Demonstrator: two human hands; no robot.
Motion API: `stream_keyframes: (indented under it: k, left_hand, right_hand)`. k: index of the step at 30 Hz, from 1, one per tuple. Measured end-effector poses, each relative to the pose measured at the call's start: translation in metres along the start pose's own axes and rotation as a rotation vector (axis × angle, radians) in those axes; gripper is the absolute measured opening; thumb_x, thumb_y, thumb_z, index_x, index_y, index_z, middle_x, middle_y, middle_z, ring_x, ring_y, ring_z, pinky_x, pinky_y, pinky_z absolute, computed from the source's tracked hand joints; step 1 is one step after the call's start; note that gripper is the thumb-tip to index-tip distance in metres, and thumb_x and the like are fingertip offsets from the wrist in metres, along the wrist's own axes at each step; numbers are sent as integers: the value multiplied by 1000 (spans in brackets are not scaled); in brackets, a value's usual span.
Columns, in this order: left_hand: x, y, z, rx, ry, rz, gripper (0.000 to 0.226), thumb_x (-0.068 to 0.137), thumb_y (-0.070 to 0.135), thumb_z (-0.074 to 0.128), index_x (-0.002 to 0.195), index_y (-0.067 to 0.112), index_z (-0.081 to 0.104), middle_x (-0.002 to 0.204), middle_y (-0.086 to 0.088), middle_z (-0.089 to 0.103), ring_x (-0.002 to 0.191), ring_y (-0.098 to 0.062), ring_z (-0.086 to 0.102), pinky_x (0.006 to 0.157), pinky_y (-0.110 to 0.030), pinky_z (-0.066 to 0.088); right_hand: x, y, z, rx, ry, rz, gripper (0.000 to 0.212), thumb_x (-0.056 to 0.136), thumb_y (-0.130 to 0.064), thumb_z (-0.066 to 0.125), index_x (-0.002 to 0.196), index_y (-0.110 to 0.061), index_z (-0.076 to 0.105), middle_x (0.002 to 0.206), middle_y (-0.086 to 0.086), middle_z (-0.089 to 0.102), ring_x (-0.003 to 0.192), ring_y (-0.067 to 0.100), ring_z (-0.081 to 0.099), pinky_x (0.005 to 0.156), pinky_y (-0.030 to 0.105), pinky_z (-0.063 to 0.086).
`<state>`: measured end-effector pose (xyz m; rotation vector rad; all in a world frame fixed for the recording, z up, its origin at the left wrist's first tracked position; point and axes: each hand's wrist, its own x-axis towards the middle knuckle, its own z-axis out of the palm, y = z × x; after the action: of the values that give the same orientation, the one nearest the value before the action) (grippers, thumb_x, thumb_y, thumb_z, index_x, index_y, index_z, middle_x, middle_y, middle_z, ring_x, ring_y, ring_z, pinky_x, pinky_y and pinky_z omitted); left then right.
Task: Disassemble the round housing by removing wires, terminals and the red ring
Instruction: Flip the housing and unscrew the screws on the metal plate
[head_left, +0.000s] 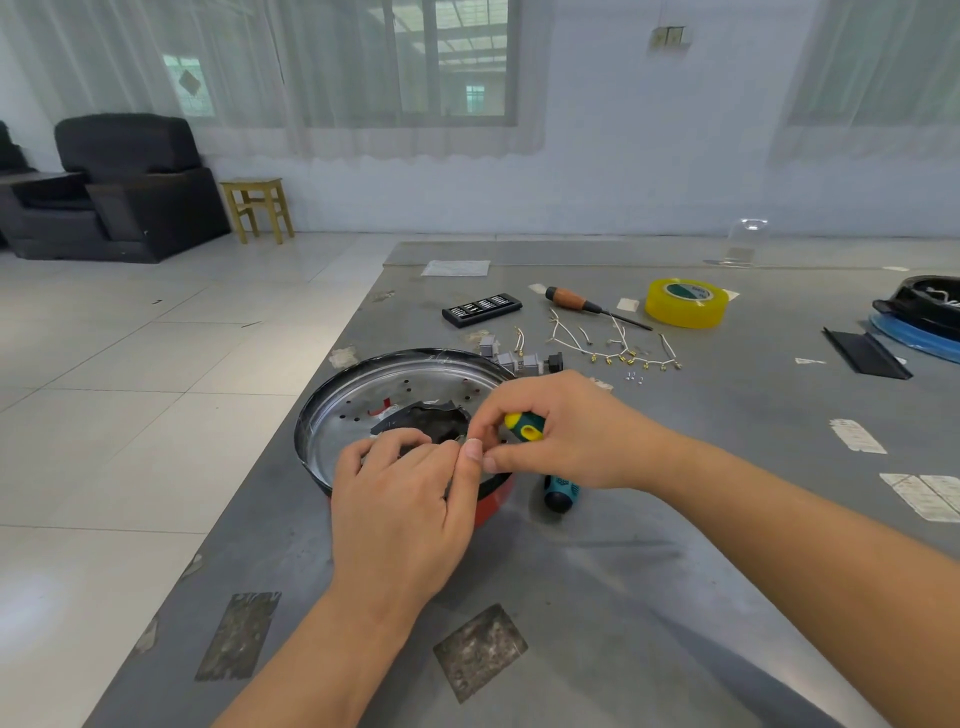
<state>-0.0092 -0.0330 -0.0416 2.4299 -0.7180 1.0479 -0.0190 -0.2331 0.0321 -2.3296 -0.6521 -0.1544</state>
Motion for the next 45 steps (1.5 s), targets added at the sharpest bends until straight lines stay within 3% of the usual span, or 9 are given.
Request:
stream_keyframes:
  k: [7,12,16,20,28,32,36,45]
  left_hand:
    - [-3,1,3,-87,84,-2,53,108,35,37,82,24,81,79,8,75,89,-16,67,83,-43,45]
    - [-3,4,2,-14,-10,22,55,110,43,32,81,29,76,78,13,74,89,-13,69,83,-42,44]
    - [-3,6,1,23,-36,24,39,103,49,49,80,31,75,79,15,74,86,-10,70,81,-38,44]
    - [-2,9,-1,106,-199,7,39,99,59,45,89,34,75,90,18,74,91,-7,70,83,-37,42]
    - [-2,9,-3,136,-327,12,29,89,56,58,91,35,77,93,19,75,89,-9,71,75,-36,45]
    - [-3,6,-1,125,-287,17,30,88,54,57,90,34,78,91,18,74,85,-11,72,71,-36,47]
    - [-3,5,2,131,-266,23,37,90,56,49,91,33,78,90,18,74,81,-13,72,67,-36,47]
    - [-3,4,5,115,-280,10,37,88,57,52,93,34,79,94,19,76,82,-12,73,69,-34,46]
  right_hand:
    - [-1,6,6,69,45,-15,7,88,-21,80,94,-20,78,89,-11,73,91,12,69,82,31,55]
    - [-2,9,1,-28,65,38,4,93,-27,73,91,-31,73,88,-18,71,90,5,67,76,13,48]
    - [-5,37,-20,-221,138,291,9,88,-32,71,81,-37,67,79,-21,66,80,-1,61,64,11,41]
    - [-10,83,-47,-477,73,563,8,89,-29,66,82,-31,65,84,-10,63,82,13,59,65,27,47]
    - [-32,168,-87,-663,81,961,7,90,-20,59,88,-22,65,97,9,68,88,30,65,75,35,56]
    - [-23,191,-91,-695,120,976,12,92,-18,56,96,-19,67,103,11,66,90,32,61,72,34,50]
    - [-9,201,-92,-672,149,970,14,95,-19,56,101,-19,69,105,12,66,92,33,62,78,38,55]
    - [1,208,-87,-612,186,945,9,96,-22,57,96,-24,65,109,13,66,96,34,61,78,37,53]
